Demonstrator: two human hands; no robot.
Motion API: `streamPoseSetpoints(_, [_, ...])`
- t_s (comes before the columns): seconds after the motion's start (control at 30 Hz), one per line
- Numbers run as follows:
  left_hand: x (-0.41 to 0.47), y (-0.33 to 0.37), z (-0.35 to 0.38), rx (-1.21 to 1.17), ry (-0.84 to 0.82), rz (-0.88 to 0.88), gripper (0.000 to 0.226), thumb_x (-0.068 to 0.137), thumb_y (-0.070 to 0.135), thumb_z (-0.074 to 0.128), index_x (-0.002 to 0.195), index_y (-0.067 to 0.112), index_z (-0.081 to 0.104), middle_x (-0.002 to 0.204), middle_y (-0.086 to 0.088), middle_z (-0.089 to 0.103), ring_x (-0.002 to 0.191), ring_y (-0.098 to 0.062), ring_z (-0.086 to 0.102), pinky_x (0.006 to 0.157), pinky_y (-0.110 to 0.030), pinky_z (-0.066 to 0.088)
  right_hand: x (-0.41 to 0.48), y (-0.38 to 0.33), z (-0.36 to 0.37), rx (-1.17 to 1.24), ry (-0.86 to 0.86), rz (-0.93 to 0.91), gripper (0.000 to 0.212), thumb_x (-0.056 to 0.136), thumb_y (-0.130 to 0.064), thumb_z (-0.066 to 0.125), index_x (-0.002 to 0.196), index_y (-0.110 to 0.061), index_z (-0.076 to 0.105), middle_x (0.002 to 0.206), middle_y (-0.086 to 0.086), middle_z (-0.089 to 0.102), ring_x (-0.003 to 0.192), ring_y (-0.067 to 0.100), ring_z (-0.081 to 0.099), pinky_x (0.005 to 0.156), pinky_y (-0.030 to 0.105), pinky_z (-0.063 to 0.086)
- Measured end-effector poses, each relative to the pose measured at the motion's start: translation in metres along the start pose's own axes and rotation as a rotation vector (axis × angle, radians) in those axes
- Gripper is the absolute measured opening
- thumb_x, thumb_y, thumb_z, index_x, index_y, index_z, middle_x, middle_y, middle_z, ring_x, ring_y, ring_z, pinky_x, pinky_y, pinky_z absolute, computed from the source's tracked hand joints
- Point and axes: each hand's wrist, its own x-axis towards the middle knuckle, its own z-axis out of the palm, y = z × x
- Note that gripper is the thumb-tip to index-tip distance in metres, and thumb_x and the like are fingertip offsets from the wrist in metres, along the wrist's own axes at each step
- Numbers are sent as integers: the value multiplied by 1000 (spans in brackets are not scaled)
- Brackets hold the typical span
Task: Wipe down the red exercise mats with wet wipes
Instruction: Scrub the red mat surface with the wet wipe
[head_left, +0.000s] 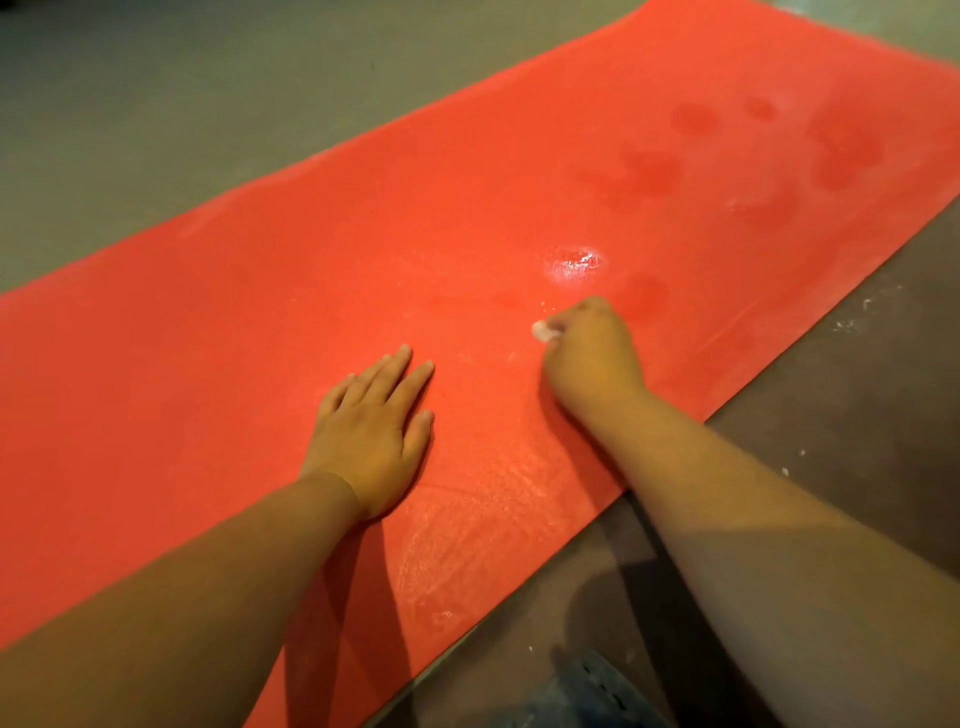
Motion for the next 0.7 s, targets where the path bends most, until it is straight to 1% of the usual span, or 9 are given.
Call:
streamPoseSetpoints(0.07, [-1,0,-1,2,5,-1,65,88,55,6,150,38,18,160,10,9,146,-13,14,116,-35,10,-25,-20,18,65,-72,-121,22,91,-12,54,105,-14,71,98,0,54,98,20,55,71,9,34])
streamPoseSetpoints(0.17, [-4,1,0,-9,7,-2,68,86,56,4,150,38,18,160,10,10,145,-13,14,116,-35,11,-67,-11,13,94,-92,-300,20,88,-12,59,98,-19,75,95,0,61,97,18,53,84,21,39])
streamPoseSetpoints(0.23, [-3,1,1,-10,8,4,64,89,54,9,150,37,19,160,10,10,145,-13,14,116,-36,11,-55,11,-9,76,-97,-243,18,86,-13,63,92,-24,76,88,-5,63,93,14,54,77,15,36])
streamPoseSetpoints(0.3, [-2,0,2,-19,7,8,61,91,52,14,150,37,19,160,10,11,146,-13,14,116,-36,11,-23,31,-27,37,-32,-52,17,86,-14,63,92,-23,76,78,-6,66,83,12,62,62,6,35])
streamPoseSetpoints(0.4, [1,0,0,-16,13,0,61,91,51,16,150,37,20,160,10,11,146,-13,15,116,-36,12,8,26,-22,55,54,152,18,87,-13,62,100,-16,74,97,8,72,82,14,62,62,17,34])
streamPoseSetpoints(0.43, [0,0,0,-10,12,-4,61,91,51,16,150,37,20,160,10,11,146,-13,15,116,-36,12,5,12,-13,73,27,128,19,88,-11,61,102,-16,74,102,8,70,83,13,59,64,15,31])
streamPoseSetpoints(0.5, [-2,-1,0,-10,8,-5,61,91,52,15,150,38,19,160,10,10,146,-13,14,117,-36,11,-20,-16,10,65,-44,-63,23,89,-10,57,103,-19,73,104,5,66,93,15,55,70,13,29])
streamPoseSetpoints(0.6, [-2,-1,2,-22,16,-3,61,91,52,17,149,37,21,160,9,13,145,-13,15,116,-36,12,-64,-16,15,42,-78,-342,18,88,-13,61,98,-18,75,96,3,65,95,24,55,83,25,36])
streamPoseSetpoints(0.7, [-2,-1,3,-20,23,9,60,91,51,17,149,37,22,159,9,14,145,-14,16,116,-36,11,-52,13,-10,14,-82,-309,16,85,-11,65,92,-19,76,90,2,67,89,24,57,76,20,36])
